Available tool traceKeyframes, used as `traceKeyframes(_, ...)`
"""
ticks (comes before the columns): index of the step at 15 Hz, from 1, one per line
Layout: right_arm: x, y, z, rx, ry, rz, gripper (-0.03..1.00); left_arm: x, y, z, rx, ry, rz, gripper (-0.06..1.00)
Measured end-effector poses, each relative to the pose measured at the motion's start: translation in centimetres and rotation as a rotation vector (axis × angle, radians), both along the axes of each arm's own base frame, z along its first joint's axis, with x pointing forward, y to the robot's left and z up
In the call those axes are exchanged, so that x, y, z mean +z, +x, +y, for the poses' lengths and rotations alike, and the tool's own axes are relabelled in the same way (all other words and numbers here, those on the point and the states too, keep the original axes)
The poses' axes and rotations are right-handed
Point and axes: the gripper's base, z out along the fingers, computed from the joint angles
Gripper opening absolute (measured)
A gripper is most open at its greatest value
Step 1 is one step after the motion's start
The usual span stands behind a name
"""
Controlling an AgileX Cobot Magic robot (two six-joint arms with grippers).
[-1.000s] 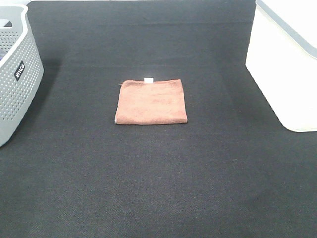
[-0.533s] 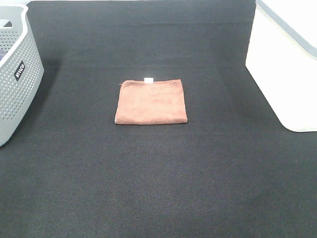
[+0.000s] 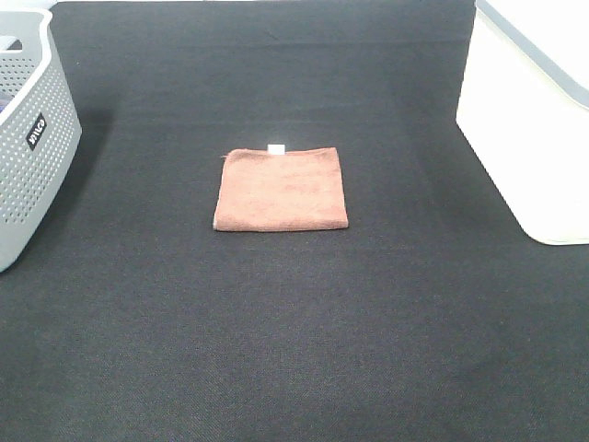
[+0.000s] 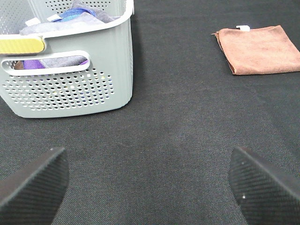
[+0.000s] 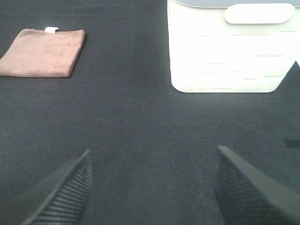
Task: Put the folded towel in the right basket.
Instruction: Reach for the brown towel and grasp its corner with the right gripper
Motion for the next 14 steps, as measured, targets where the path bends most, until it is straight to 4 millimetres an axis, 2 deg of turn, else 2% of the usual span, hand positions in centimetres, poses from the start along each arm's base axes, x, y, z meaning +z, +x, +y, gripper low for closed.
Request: traceKeyframes(14,0.0,0.0,0.0,0.0,0.0,0.0,0.68,0.0,0.0,0.0,0.0,0.0,0.0,0.88)
